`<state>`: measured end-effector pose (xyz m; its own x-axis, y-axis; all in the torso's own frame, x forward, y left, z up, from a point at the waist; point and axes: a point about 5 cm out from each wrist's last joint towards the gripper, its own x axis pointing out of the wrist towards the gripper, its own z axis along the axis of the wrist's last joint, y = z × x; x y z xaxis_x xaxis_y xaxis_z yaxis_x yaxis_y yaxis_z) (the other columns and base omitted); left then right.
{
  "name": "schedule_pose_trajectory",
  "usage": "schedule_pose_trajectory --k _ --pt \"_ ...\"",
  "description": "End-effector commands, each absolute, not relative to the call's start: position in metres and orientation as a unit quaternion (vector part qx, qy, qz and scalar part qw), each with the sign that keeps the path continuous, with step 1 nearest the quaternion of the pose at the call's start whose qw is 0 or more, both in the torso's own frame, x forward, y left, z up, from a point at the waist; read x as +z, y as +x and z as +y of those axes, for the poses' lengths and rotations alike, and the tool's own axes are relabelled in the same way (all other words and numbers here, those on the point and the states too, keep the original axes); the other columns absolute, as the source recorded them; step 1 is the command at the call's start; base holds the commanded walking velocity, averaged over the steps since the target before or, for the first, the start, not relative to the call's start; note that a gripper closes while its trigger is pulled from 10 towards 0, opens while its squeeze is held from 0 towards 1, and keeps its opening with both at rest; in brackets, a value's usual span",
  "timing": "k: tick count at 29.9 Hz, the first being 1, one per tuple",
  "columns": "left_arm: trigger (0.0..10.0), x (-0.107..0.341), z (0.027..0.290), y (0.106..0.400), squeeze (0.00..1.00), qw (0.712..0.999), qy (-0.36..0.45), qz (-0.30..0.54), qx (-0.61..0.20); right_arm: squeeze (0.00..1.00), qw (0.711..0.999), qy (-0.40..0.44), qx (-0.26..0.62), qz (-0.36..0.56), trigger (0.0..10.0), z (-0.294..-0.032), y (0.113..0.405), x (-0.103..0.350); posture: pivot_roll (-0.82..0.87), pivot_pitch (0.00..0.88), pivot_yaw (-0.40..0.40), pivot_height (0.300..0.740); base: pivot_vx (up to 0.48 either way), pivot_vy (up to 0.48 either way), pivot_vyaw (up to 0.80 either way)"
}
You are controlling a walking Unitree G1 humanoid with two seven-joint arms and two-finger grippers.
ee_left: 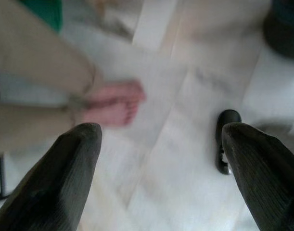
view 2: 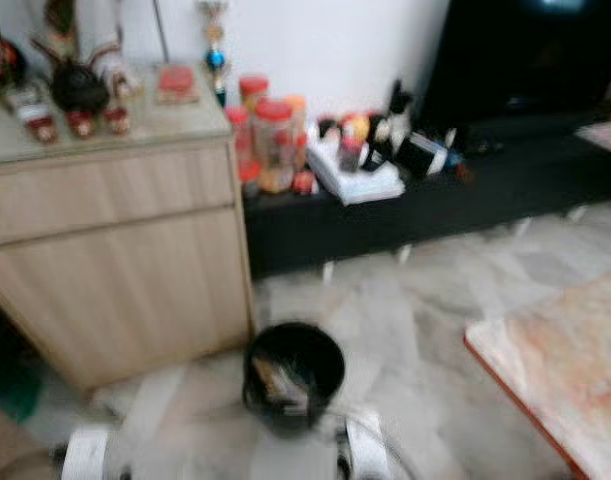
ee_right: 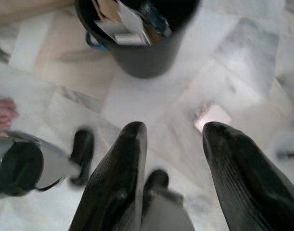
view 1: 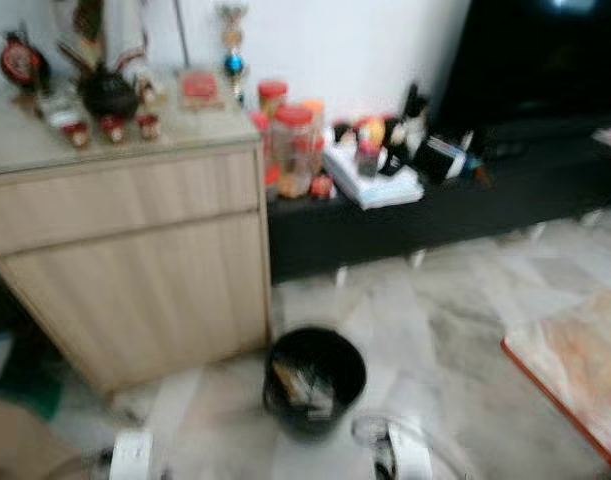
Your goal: Picking trash to rubbish bin
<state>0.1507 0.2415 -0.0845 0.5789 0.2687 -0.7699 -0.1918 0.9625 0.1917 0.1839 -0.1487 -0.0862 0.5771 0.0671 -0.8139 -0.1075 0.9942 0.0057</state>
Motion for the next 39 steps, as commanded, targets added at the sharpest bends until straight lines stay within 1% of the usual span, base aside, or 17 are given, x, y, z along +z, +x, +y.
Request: schedule_pose_trajectory --k 1,12,23,27,39 --pt "10.0 -0.081 0.242 0.159 0.00 0.893 0.041 0.429 0.132 0.00 0.889 -0.021 0.048 0.455 10.0 -0.149 0.185 -0.086 0.02 0.000 -0.027 0.740 -0.255 0.000 0.00" --pt "10.0 -0.080 0.239 0.162 0.00 0.894 0.037 0.427 0.132 0.00 0.892 -0.026 0.053 0.449 10.0 -0.149 0.188 -0.084 0.01 0.000 -0.040 0.740 -0.254 0.000 0.00" --pt "10.0 -0.076 0.235 0.177 0.00 0.900 0.035 0.417 0.123 0.00 0.899 -0.031 0.043 0.434 10.0 -0.156 0.199 -0.078 -0.02 0.000 -0.039 0.740 -0.253 0.000 0.00" --pt "10.0 -0.073 0.233 0.183 0.00 0.903 0.033 0.411 0.122 0.00 0.899 -0.031 0.041 0.434 10.0 -0.158 0.198 -0.078 -0.02 0.000 -0.044 0.740 -0.251 0.000 0.00" --pt "10.0 -0.076 0.232 0.178 0.00 0.899 0.034 0.419 0.123 0.00 0.900 -0.026 0.039 0.433 10.0 -0.157 0.198 -0.078 -0.01 0.000 -0.050 0.740 -0.232 0.000 0.00"
